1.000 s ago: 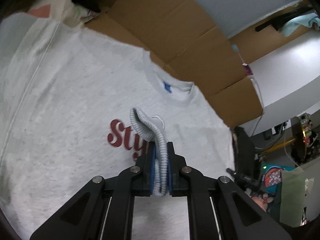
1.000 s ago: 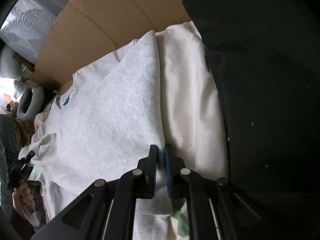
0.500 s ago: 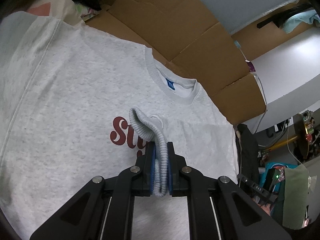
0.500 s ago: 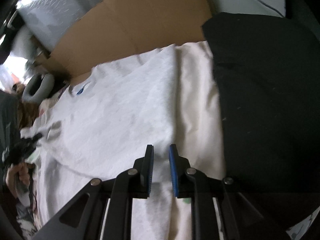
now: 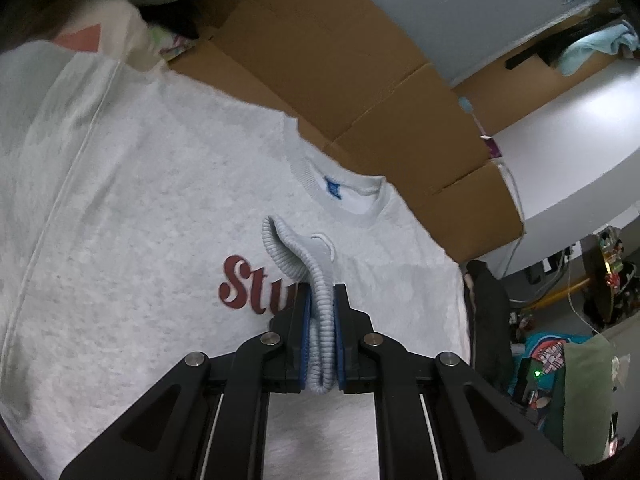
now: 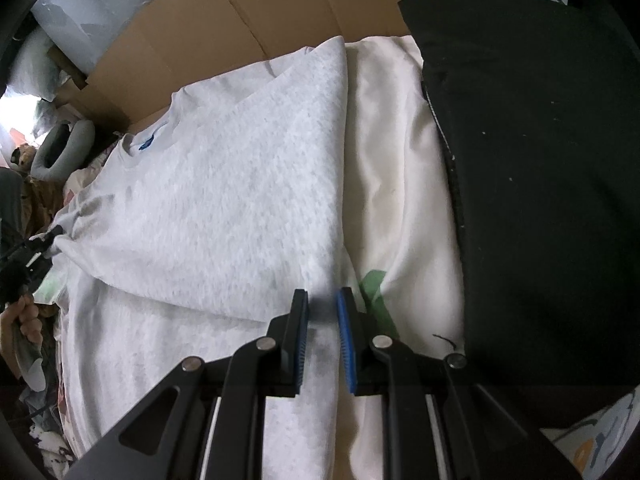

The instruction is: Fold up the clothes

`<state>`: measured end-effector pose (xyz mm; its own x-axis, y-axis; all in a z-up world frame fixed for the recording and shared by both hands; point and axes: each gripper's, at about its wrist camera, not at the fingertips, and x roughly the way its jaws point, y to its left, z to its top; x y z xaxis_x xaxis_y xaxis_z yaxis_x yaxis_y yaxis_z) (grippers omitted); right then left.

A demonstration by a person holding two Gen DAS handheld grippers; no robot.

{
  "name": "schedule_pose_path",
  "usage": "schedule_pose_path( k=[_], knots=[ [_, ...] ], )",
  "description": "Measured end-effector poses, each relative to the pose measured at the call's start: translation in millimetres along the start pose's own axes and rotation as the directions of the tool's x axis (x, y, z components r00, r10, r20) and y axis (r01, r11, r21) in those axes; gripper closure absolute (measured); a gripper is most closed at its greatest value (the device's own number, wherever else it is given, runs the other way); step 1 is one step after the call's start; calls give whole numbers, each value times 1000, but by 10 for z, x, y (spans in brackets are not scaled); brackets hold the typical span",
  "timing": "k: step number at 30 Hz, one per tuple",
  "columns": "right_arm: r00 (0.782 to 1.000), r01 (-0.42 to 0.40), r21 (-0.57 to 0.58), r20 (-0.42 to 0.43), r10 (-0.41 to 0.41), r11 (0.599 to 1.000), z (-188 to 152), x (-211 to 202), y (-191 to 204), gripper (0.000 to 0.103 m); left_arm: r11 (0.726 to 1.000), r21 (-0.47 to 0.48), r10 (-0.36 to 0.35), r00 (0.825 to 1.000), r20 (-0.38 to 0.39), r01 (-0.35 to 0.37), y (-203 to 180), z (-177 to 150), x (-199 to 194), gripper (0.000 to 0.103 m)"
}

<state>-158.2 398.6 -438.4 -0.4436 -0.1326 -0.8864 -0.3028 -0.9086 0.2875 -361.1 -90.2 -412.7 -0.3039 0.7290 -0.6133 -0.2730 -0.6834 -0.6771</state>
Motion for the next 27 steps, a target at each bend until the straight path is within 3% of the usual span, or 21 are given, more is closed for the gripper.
schedule_pose_path(
  k=[4,12,18,27],
  knots=[
    [1000,-1,-7,17,1,1000,24,-86,-9,89,1000,4,6,1000,13,-6,29,5,-27,94],
    [997,-43,-36,55,45,998,274,-40,89,89,995,20,102,993,-61,-101,187,-109,135,94],
    [997,-52,-82,45,56,995,412,133,201,89,995,43,94,995,-36,-92,143,-48,109,94],
    [999,-37,-44,3,37,998,338,261,52,90,995,27,102,992,-73,-100,173,-176,9,94]
  ],
)
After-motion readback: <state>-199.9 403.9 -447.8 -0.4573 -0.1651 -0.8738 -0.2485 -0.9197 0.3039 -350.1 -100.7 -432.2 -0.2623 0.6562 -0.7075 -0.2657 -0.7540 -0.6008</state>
